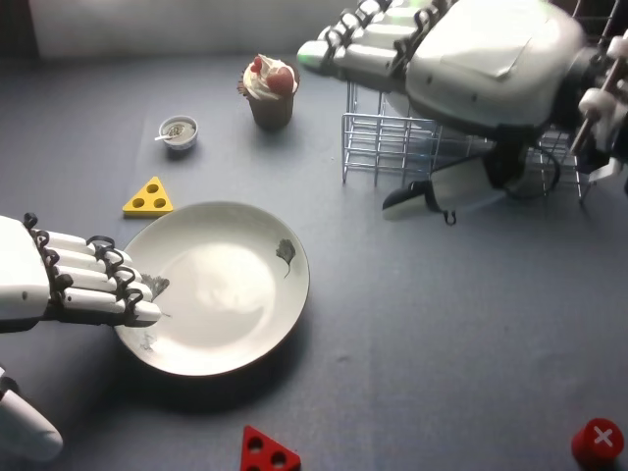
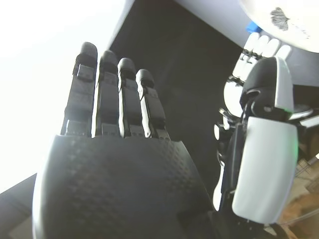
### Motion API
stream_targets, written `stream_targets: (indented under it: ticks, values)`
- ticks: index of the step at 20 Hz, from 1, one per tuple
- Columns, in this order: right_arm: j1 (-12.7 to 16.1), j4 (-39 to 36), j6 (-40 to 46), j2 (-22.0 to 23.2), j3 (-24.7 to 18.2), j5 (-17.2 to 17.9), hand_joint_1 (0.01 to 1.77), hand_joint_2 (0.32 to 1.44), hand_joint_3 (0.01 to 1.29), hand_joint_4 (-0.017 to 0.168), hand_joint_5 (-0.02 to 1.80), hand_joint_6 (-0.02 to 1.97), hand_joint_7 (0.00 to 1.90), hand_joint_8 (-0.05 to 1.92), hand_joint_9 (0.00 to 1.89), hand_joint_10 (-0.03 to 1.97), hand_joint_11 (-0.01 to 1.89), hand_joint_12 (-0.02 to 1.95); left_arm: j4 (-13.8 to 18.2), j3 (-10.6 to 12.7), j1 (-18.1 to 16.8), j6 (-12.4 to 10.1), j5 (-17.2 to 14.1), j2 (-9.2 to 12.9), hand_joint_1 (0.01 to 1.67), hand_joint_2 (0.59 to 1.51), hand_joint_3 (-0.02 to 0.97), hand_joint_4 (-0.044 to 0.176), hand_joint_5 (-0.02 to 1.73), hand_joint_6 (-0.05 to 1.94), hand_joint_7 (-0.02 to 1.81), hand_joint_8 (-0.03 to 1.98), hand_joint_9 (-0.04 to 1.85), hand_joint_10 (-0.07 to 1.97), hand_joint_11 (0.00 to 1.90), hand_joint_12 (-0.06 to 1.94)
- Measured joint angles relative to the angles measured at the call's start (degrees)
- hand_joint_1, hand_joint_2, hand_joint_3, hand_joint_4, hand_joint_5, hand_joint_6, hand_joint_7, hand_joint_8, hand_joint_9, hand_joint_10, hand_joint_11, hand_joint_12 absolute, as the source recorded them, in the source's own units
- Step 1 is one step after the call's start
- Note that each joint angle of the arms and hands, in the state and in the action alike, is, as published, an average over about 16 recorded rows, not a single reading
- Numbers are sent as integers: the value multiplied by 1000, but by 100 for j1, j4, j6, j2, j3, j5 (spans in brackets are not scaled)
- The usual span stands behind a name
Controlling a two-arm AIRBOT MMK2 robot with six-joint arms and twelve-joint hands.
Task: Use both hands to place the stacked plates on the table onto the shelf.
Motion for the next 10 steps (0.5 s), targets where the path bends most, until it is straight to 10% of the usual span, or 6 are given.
stream_targets:
  ticks: [10]
  values:
    - [-292,-497,5,-113,-159,455,752,888,15,3,168,13,222,-1,250,3,282,22,-105,42,280,8,122,-70,23,931,-2,0,110,3,125,-1,96,-9,93,-11]
